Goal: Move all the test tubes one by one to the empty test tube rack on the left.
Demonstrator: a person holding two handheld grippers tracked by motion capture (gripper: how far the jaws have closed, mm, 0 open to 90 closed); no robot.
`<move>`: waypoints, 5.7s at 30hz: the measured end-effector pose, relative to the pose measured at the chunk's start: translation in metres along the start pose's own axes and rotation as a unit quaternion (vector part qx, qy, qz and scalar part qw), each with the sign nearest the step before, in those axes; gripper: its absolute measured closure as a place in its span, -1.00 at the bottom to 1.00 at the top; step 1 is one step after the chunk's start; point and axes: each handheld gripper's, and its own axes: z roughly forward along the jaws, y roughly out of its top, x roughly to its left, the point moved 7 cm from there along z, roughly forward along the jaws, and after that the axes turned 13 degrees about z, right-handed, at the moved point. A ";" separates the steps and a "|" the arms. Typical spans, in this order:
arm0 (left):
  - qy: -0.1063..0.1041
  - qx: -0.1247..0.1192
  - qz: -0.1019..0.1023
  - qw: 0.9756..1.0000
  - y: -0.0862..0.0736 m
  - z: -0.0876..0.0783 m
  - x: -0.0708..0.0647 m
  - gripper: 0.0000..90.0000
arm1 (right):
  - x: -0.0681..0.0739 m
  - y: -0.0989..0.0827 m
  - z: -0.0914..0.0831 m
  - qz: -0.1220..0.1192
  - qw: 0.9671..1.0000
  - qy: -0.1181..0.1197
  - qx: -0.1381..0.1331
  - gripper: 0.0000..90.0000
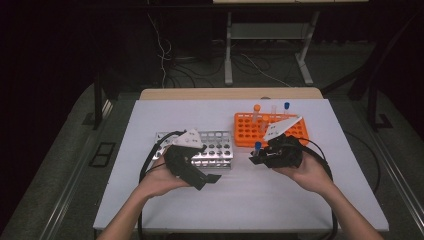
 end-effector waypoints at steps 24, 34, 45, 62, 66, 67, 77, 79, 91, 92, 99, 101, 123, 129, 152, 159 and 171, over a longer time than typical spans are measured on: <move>-0.085 0.061 0.076 0.992 0.061 0.024 0.004 -0.52 | 0.044 0.012 0.018 -0.056 0.997 0.041 0.022 0.69; -0.117 0.077 0.087 0.986 0.061 0.029 0.005 0.34 | 0.048 0.014 0.027 -0.057 0.997 0.045 0.028 0.68; -0.123 0.083 0.088 0.985 0.060 0.028 0.012 0.65 | 0.045 0.014 0.028 -0.049 0.998 0.038 0.015 0.44; -0.085 0.072 0.063 0.992 0.072 0.016 0.047 0.65 | 0.018 0.002 0.007 0.034 0.999 0.022 -0.031 -0.76; -0.074 0.072 0.059 0.993 0.073 0.016 0.059 0.65 | 0.012 -0.004 0.002 0.046 0.998 0.022 -0.049 -1.00; -0.071 0.072 0.058 0.993 0.073 0.016 0.062 0.65 | 0.011 -0.006 0.001 0.048 0.997 0.024 -0.051 -1.00; -0.042 0.072 0.035 0.996 0.071 0.019 0.096 0.65 | 0.000 -0.020 -0.007 0.070 0.996 0.023 -0.050 -1.00; -0.036 0.069 0.030 0.997 0.071 0.020 0.103 0.65 | -0.002 -0.023 -0.008 0.074 0.996 0.023 -0.050 -1.00; -0.017 0.068 0.002 0.998 0.059 0.034 0.136 0.65 | -0.013 -0.037 -0.013 0.097 0.993 0.021 -0.058 -1.00; -0.017 0.070 0.000 0.997 0.057 0.036 0.138 0.65 | -0.013 -0.037 -0.013 0.097 0.993 0.021 -0.058 -1.00; -0.021 0.080 -0.005 0.997 0.049 0.047 0.142 0.65 | -0.015 -0.042 -0.014 0.099 0.993 0.021 -0.060 -1.00; -0.024 0.083 -0.005 0.996 0.047 0.051 0.142 0.65 | -0.016 -0.043 -0.014 0.098 0.993 0.020 -0.060 -1.00; -0.044 0.107 -0.022 0.993 0.014 0.082 0.141 0.64 | -0.025 -0.054 -0.020 0.112 0.991 0.016 -0.073 -1.00; -0.049 0.108 -0.027 0.993 0.010 0.084 0.140 0.57 | -0.026 -0.056 -0.020 0.115 0.991 0.015 -0.073 -1.00; 0.002 0.033 -0.061 0.998 0.030 0.029 0.124 -0.76 | -0.050 -0.048 -0.039 0.125 0.989 -0.011 -0.074 -1.00; 0.025 0.020 -0.062 0.998 0.025 0.014 0.110 -1.00 | -0.066 -0.039 -0.045 0.126 0.989 -0.025 -0.070 -1.00; 0.046 -0.029 -0.070 0.996 0.014 -0.013 0.087 -1.00 | -0.105 -0.029 -0.046 0.149 0.985 -0.043 -0.074 -0.99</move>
